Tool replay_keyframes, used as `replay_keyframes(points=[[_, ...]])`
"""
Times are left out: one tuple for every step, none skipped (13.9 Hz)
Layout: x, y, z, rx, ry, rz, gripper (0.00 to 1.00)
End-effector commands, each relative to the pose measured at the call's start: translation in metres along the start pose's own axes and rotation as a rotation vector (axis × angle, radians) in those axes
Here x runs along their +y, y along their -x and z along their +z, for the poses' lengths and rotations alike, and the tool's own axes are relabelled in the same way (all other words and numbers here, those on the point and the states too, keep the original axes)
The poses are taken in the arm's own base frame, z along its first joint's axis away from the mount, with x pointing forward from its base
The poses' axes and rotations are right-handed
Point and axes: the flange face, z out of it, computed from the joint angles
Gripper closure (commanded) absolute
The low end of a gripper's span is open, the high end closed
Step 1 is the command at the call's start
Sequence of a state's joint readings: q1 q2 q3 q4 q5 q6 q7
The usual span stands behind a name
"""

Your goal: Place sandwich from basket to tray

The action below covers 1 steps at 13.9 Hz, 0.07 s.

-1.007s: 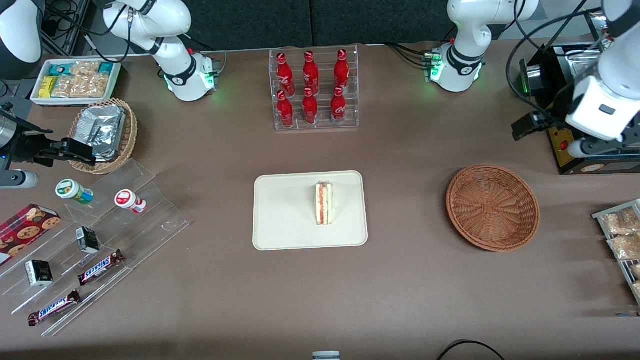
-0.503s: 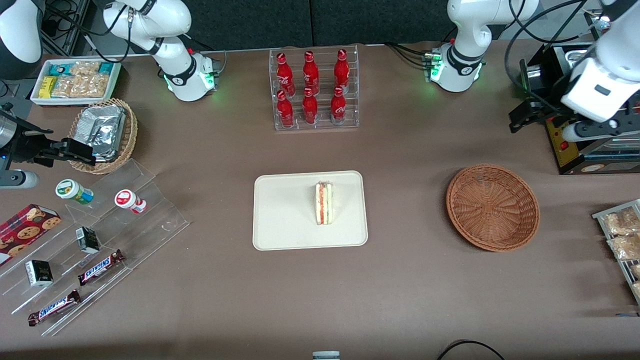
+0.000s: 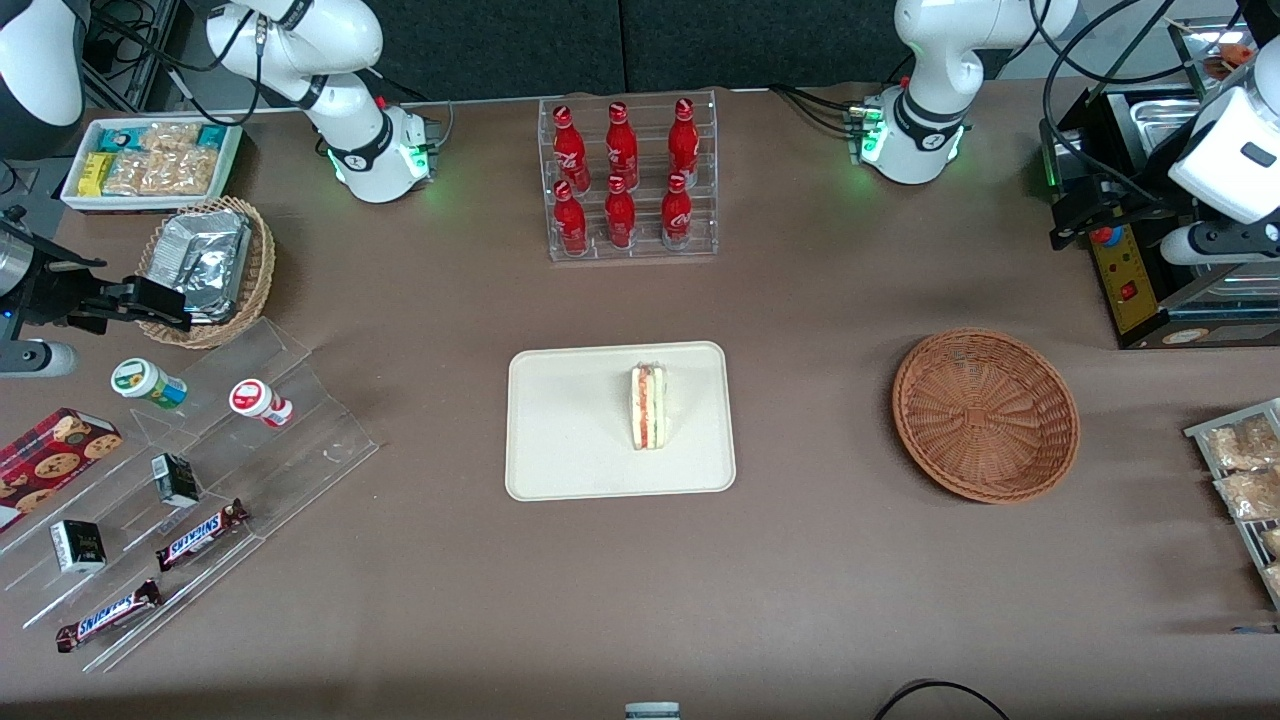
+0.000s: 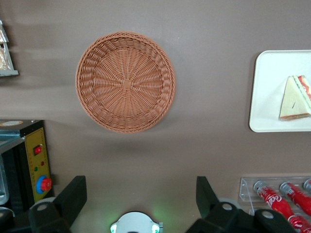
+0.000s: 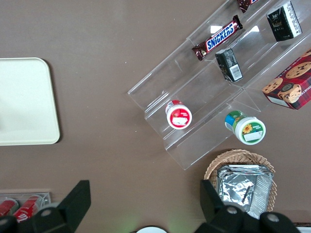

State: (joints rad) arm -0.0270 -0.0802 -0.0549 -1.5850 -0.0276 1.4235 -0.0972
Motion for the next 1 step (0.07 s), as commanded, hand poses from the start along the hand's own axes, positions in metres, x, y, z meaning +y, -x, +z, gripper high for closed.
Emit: replay_keyframes(points=[[-0.0022,-0.0084,-0.0006,-0.010,-0.025,0.028,0.01]])
